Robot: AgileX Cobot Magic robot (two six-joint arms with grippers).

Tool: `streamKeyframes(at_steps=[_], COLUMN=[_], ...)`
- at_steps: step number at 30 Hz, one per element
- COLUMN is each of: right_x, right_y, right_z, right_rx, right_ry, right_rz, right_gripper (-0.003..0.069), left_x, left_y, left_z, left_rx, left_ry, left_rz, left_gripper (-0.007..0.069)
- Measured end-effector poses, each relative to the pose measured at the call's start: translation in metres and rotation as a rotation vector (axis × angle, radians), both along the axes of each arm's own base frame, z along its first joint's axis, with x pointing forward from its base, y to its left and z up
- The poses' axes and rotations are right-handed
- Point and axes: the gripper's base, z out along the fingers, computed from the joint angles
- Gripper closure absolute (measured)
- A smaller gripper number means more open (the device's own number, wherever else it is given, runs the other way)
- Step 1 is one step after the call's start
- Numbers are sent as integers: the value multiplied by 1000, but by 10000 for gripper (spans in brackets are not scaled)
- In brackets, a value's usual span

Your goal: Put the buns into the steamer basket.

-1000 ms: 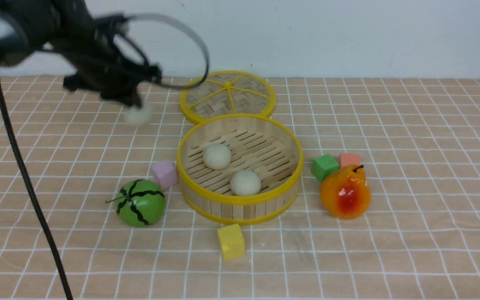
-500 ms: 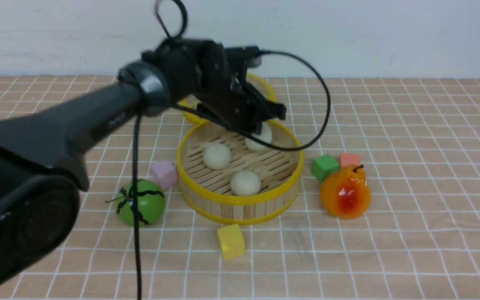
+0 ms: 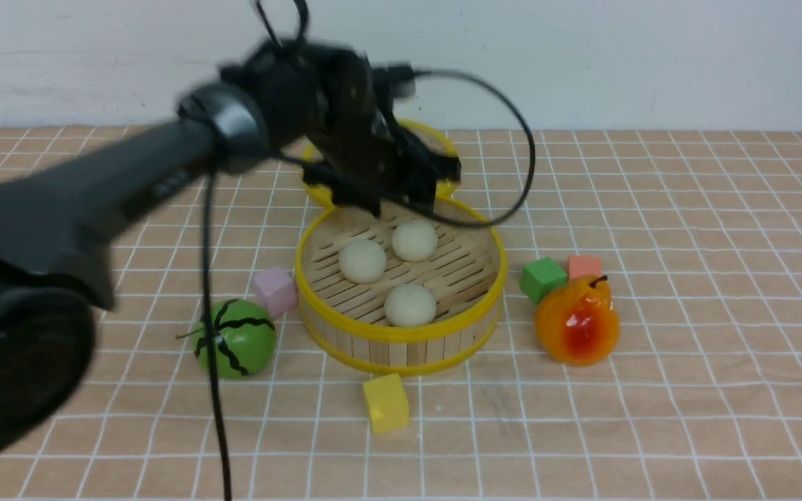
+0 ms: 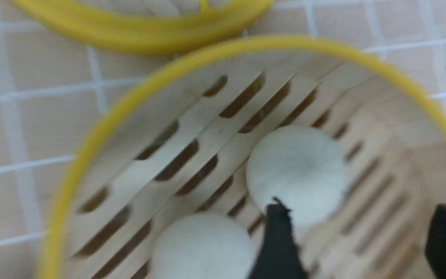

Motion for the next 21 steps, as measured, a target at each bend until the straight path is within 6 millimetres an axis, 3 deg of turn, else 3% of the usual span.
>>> streamKeyframes(at_steps=[3, 4, 5, 6, 9, 11, 12, 13, 14, 19, 21], right_x=[0, 0, 0, 0, 0, 0, 0, 0, 0, 0, 0], right_y=[0, 0, 0, 0, 0, 0, 0, 0, 0, 0, 0], right_z=[0, 0, 0, 0, 0, 0, 0, 0, 0, 0, 0], right_rx=[0, 0, 0, 0, 0, 0, 0, 0, 0, 0, 0], right_ry=[0, 0, 0, 0, 0, 0, 0, 0, 0, 0, 0], right_rz=[0, 0, 0, 0, 0, 0, 0, 0, 0, 0, 0], right_gripper=[418, 418, 418, 418, 418, 418, 418, 418, 418, 418, 418], left_x=[-37, -43, -66, -84, -142, -158, -180, -185, -201, -235, -258], left_y=[24, 27, 41, 51, 82, 90, 102, 104, 113, 129, 141], left_z=[80, 91, 128, 152, 210, 218, 225, 226, 221, 192, 174], left_rx=[35, 33, 30, 25, -3, 0, 10, 12, 39, 72, 66], left_ry=[-124, -140, -205, -247, -336, -333, -309, -306, -248, -148, -101], left_rz=[-14, -16, -16, -15, -6, -3, 0, 1, 2, 2, 22], left_gripper=[83, 83, 86, 95, 165, 201, 270, 289, 372, 606, 638])
